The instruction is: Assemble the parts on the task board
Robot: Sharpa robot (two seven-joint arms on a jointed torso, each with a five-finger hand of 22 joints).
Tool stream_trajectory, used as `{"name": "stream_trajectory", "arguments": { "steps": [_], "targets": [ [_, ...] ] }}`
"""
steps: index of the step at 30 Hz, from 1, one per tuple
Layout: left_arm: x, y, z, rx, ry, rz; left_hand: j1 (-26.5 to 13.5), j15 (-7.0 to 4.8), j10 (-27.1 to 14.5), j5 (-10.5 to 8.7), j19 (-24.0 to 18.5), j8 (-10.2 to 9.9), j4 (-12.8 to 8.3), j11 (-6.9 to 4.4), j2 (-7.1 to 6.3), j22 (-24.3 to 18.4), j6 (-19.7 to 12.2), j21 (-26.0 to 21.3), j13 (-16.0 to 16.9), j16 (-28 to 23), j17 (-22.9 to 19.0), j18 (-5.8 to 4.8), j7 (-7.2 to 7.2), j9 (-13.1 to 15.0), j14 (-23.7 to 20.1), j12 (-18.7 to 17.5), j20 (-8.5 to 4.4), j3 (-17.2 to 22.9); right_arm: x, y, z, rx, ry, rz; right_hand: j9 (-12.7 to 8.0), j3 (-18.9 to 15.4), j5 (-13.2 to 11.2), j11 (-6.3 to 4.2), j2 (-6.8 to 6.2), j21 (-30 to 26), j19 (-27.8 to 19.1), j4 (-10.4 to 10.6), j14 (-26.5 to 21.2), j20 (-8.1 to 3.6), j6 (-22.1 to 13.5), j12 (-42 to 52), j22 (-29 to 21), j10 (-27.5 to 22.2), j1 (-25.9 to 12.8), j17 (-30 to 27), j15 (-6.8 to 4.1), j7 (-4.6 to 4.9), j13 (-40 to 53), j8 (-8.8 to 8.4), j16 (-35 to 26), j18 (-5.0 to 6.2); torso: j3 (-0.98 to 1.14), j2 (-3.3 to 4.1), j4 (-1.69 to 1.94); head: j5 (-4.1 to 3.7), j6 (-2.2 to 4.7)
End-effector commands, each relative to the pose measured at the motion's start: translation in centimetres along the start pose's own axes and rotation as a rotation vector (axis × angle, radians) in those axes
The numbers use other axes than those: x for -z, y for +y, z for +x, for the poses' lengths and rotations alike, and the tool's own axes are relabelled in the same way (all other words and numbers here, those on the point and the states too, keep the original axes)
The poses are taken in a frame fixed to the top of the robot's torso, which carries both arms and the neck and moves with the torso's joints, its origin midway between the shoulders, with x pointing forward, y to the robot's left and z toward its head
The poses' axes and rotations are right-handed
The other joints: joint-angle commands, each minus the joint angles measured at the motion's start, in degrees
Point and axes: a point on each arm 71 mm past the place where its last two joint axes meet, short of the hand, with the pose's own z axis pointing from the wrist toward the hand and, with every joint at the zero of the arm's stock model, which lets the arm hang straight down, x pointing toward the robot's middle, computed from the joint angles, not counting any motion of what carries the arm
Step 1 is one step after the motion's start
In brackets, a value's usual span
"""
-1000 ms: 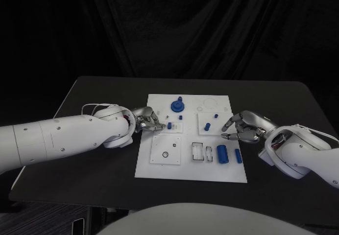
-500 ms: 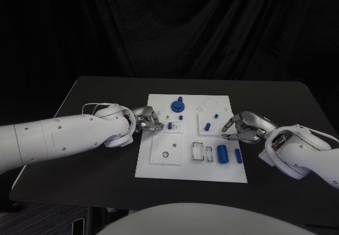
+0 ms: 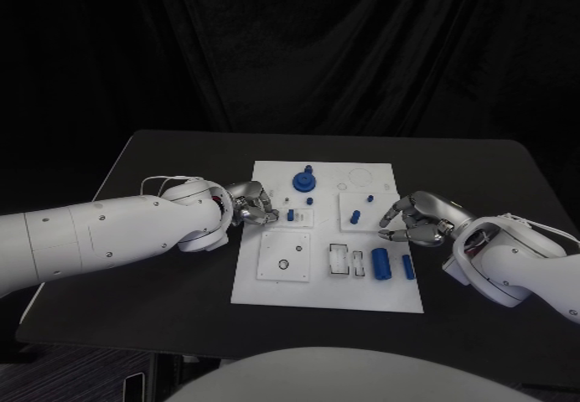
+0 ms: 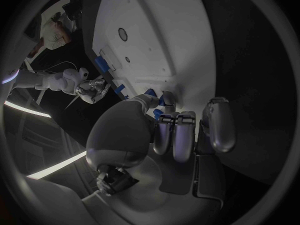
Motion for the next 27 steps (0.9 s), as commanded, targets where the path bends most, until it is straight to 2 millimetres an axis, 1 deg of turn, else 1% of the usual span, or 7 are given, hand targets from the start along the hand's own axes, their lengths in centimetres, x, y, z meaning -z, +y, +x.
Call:
{"name": "stream_trajectory", "arguments": {
  "steps": [1, 8, 15, 16, 20, 22, 27],
  "targets": [
    [0.0, 0.2, 0.7, 0.003, 0.012, 0.007, -0.1, -0.34, 6.0, 0.48, -0.2, 0.3, -0.5, -0.31, 0.01, 10.0, 0.4, -0.1, 14.9, 0.2, 15.1, -0.11, -0.26, -0.1, 5.8, 0.2, -0.13, 1.3, 0.0, -0.1, 0.2, 0.005, 0.011, 0.016, -0.1, 0.2, 0.1, -1.71, 1.95, -0.2, 0.2, 0.1, 4.1, 0.12, 0.4, -0.3, 9.6, 2.5, 1.6, 6.1, -0.42, -0.14, -0.5, 0.36, 0.1, -0.03, -0.01, 0.01, 0.04, -0.01, 0.00],
    [0.2, 0.1, 0.6, 0.013, -0.011, 0.026, -0.5, -0.35, 6.0, 1.74, -0.2, 0.8, -0.2, -0.37, 0.04, 10.1, 0.7, 0.0, 14.9, 0.2, 15.1, -0.13, -0.35, 0.1, 5.8, 0.2, -0.13, 2.5, 0.0, -0.2, 0.2, 0.005, 0.012, 0.018, -0.1, 0.2, 0.2, -1.73, 2.02, -0.3, 0.2, 0.1, 4.1, 0.11, 0.4, -0.3, 9.6, 2.5, 1.6, 6.0, -0.43, -0.16, -0.5, 0.37, 0.0, -0.02, 0.01, -0.04, -0.01, -0.01, 0.00],
    [0.8, 0.4, 0.4, 0.024, -0.032, 0.046, -0.4, -0.40, 6.0, 2.11, -0.2, 1.1, -0.3, -0.44, -0.13, 10.0, 1.0, -0.1, 14.9, 0.2, 15.1, -0.11, -0.44, 0.2, 5.8, 0.2, -0.16, 3.0, 0.0, -0.2, 0.2, 0.006, 0.014, 0.020, -0.1, 0.3, 0.3, -1.74, 2.07, -0.3, 0.2, 0.1, 4.1, 0.11, 0.4, -0.3, 9.6, 2.5, 1.6, 6.0, -0.44, -0.17, -0.5, 0.38, 0.0, -0.01, 0.04, -0.06, -0.04, -0.09, 0.00],
    [1.0, 0.4, 0.4, 0.025, -0.032, 0.051, -0.5, -0.42, 6.0, 1.85, -0.2, 1.3, -0.2, -0.47, -0.26, 10.0, 1.2, -0.1, 14.9, 0.2, 15.1, -0.11, -0.48, 0.2, 5.8, 0.2, -0.18, 3.3, 0.0, -0.2, 0.2, 0.006, 0.014, 0.020, -0.1, 0.3, 0.3, -1.74, 2.07, -0.3, 0.2, 0.1, 4.1, 0.11, 0.4, -0.3, 9.6, 2.5, 1.6, 6.0, -0.44, -0.17, -0.5, 0.38, 0.0, -0.01, 0.04, -0.05, -0.03, -0.11, 0.00],
    [1.3, 0.6, 0.2, 0.026, -0.032, 0.071, -0.3, -0.55, 6.0, -0.79, -0.3, 1.6, -0.4, -0.62, -1.38, 10.0, 1.5, -0.1, 14.9, 0.2, 15.1, -0.11, -0.64, 0.1, 5.8, 0.2, -0.28, 5.8, -0.1, -0.2, 0.3, 0.007, 0.015, 0.022, -0.1, 0.3, 0.3, -1.74, 2.07, -0.3, 0.2, 0.1, 4.1, 0.11, 0.4, -0.3, 9.6, 2.5, 1.6, 6.0, -0.44, -0.17, -0.5, 0.38, 0.0, -0.01, 0.03, -0.04, -0.01, -0.11, 0.00],
    [1.5, 0.8, 0.2, 0.024, -0.026, 0.079, -0.2, -0.56, 6.0, -1.22, -0.3, 1.7, -0.5, -0.63, -1.71, 10.0, 1.5, 0.0, 14.9, 0.2, 15.1, -0.12, -0.67, 0.1, 5.8, 0.2, -0.30, 6.1, -0.1, -0.2, 0.3, 0.007, 0.016, 0.022, -0.1, 0.3, 0.3, -1.74, 2.07, -0.3, 0.2, 0.1, 4.1, 0.11, 0.4, -0.3, 9.6, 2.5, 1.6, 6.0, -0.44, -0.17, -0.5, 0.38, 0.0, -0.01, 0.03, -0.05, 0.00, -0.14, 0.00],
    [1.7, 1.0, -0.1, 0.015, -0.006, 0.117, -0.2, -0.60, 6.0, -4.72, 0.1, 1.9, -0.9, -0.69, -2.68, 10.3, 2.1, 0.9, 14.9, 0.2, 15.1, -0.34, -0.78, -0.2, 5.8, 0.2, -0.33, 7.2, -0.2, -0.2, 0.3, 0.008, 0.017, 0.024, -0.1, 0.3, 0.4, -1.75, 2.11, -0.4, 0.2, 0.1, 4.1, 0.10, 0.4, -0.3, 9.6, 2.5, 1.6, 6.0, -0.46, -0.18, -0.6, 0.40, 0.0, 0.01, 0.03, -0.06, 0.02, -0.22, 0.00]
  ]
}}
